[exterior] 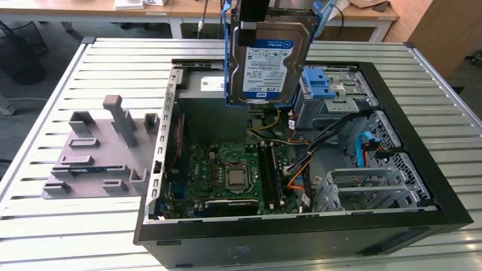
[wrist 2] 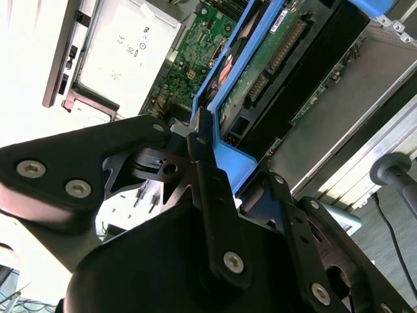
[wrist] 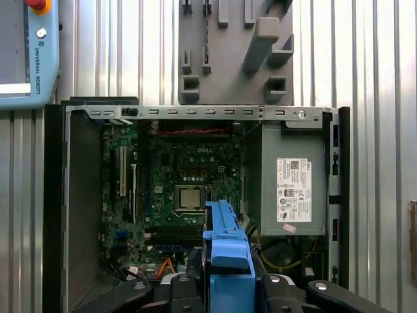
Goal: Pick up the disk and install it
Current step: 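Insert the disk into the insertion slot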
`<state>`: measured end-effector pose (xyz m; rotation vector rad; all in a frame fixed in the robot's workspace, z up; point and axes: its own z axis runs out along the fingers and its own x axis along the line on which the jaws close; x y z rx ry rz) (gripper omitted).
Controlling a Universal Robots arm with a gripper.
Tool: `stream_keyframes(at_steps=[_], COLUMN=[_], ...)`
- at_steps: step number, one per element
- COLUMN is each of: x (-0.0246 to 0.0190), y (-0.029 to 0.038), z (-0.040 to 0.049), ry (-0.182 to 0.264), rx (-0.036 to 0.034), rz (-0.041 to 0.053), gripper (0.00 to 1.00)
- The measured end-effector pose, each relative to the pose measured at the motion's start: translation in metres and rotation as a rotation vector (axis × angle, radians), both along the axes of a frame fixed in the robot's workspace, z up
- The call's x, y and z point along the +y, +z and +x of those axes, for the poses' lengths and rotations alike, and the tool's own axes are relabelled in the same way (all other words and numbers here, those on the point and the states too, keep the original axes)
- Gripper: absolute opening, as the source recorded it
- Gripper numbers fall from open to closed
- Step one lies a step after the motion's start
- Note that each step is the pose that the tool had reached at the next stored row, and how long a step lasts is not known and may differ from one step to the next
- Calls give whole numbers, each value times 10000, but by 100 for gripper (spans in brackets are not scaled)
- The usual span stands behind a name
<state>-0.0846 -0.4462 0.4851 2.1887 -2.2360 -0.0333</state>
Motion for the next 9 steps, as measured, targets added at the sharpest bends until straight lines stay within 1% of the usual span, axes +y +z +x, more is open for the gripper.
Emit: stream_keyframes(at_steps=[9], x=[0], y=[0], z=[3], ry=[0], rx=[0], rz=[1], gripper=[36])
